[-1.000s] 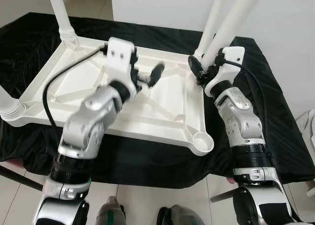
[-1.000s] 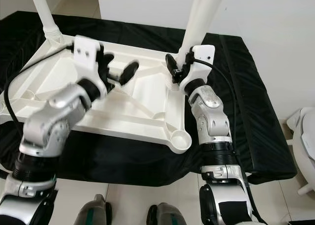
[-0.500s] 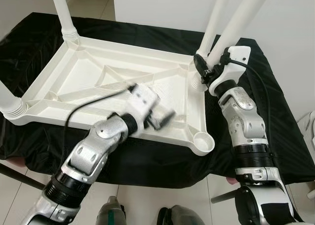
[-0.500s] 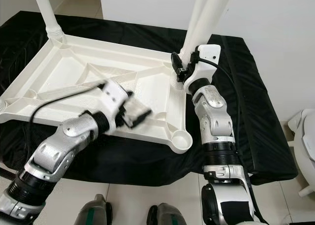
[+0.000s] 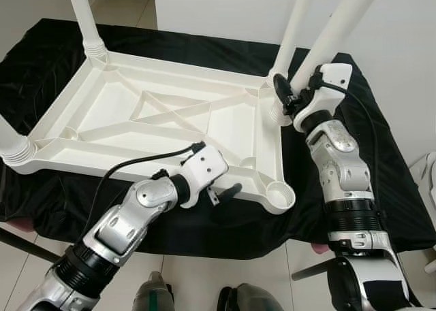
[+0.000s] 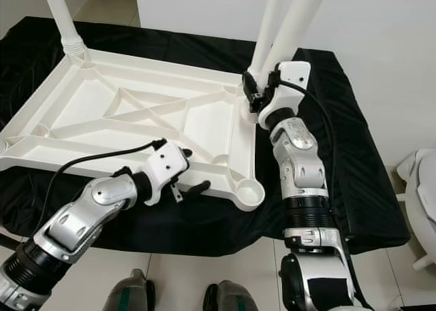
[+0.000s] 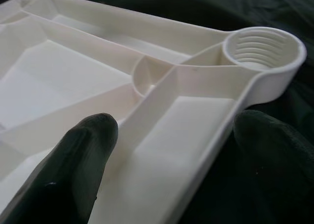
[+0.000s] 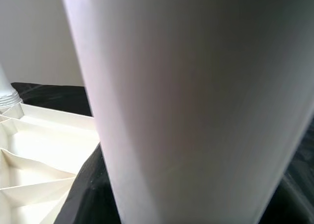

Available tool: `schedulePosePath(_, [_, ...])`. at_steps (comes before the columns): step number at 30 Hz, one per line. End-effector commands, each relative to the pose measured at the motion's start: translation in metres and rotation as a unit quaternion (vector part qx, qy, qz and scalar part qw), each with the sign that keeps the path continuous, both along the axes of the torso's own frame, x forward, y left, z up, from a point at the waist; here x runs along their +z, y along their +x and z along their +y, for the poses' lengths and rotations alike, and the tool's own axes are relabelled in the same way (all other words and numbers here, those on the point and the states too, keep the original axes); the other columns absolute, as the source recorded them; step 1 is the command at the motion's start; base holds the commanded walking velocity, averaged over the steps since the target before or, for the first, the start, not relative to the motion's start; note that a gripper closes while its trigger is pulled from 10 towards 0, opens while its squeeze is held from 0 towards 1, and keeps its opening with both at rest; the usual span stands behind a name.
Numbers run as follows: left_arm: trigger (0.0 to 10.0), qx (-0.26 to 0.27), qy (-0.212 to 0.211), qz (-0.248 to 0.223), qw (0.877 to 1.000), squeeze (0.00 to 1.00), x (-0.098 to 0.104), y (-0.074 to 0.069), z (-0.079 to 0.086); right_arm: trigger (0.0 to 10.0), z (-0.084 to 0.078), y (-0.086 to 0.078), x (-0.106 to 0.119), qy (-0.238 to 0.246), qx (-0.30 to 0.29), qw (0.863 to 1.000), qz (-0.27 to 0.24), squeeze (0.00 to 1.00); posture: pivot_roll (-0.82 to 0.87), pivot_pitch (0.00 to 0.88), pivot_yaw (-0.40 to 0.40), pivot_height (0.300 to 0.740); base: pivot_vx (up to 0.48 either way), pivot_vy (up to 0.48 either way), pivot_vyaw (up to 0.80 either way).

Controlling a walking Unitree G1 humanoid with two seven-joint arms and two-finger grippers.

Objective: Building children table

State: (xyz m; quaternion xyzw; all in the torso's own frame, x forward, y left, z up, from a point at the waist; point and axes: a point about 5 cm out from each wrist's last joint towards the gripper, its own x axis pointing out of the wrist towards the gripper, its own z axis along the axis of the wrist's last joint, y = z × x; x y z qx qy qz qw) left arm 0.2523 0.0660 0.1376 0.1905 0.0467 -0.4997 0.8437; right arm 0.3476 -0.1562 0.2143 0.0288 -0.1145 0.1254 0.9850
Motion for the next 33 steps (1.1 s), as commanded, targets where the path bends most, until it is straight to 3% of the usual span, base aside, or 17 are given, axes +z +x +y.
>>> schedulePosePath(1, [10.0,-0.023,-0.005,-0.001,1.0,0.0,0.004,-0.004,-0.001,10.0,-0.006,0.0,-0.001,-0.001,-0.009,1.0,-0.002,0.0,0.01,0.021,-0.05,0.74,0.0,0.0,0.0])
schedulePosePath(7, [10.0,-0.055,0.008,-0.003,0.998,0.0,0.004,-0.011,0.0,10.0,-0.007,0.0,-0.001,-0.003,-0.01,1.0,-0.002,0.0,0.01,0.021,-0.051,0.74,0.0,0.0,0.0])
schedulePosePath(14, [10.0,-0.037,0.059,-0.02,0.997,0.0,-0.007,-0.003,-0.001,10.0,-0.008,0.001,0.0,-0.004,-0.012,1.0,-0.004,0.0,0.01,0.023,-0.046,0.74,0.0,0.0,0.0])
schedulePosePath(16, [10.0,-0.013,0.1,-0.045,0.994,0.0,-0.013,0.007,-0.002,10.0,-0.009,0.001,0.0,-0.004,-0.015,1.0,-0.005,0.0,0.01,0.024,-0.044,0.74,0.0,0.0,0.0])
schedulePosePath(22, [10.0,0.019,0.095,-0.055,0.994,0.0,-0.01,0.017,-0.005,10.0,-0.009,0.0,0.0,-0.004,-0.016,1.0,-0.005,0.0,0.0,0.023,-0.041,0.74,0.0,0.0,0.0])
schedulePosePath(29, [10.0,0.09,0.101,-0.08,0.988,0.0,-0.005,0.039,-0.002,10.0,-0.011,-0.001,0.0,-0.004,-0.019,1.0,-0.006,0.0,-0.01,0.019,-0.038,0.74,0.0,0.0,0.0])
schedulePosePath(33, [10.0,0.098,0.099,-0.086,0.986,0.0,-0.003,0.042,-0.002,10.0,-0.011,-0.001,0.0,-0.003,-0.02,1.0,-0.006,0.0,-0.01,0.015,-0.036,0.74,0.0,0.0,0.0])
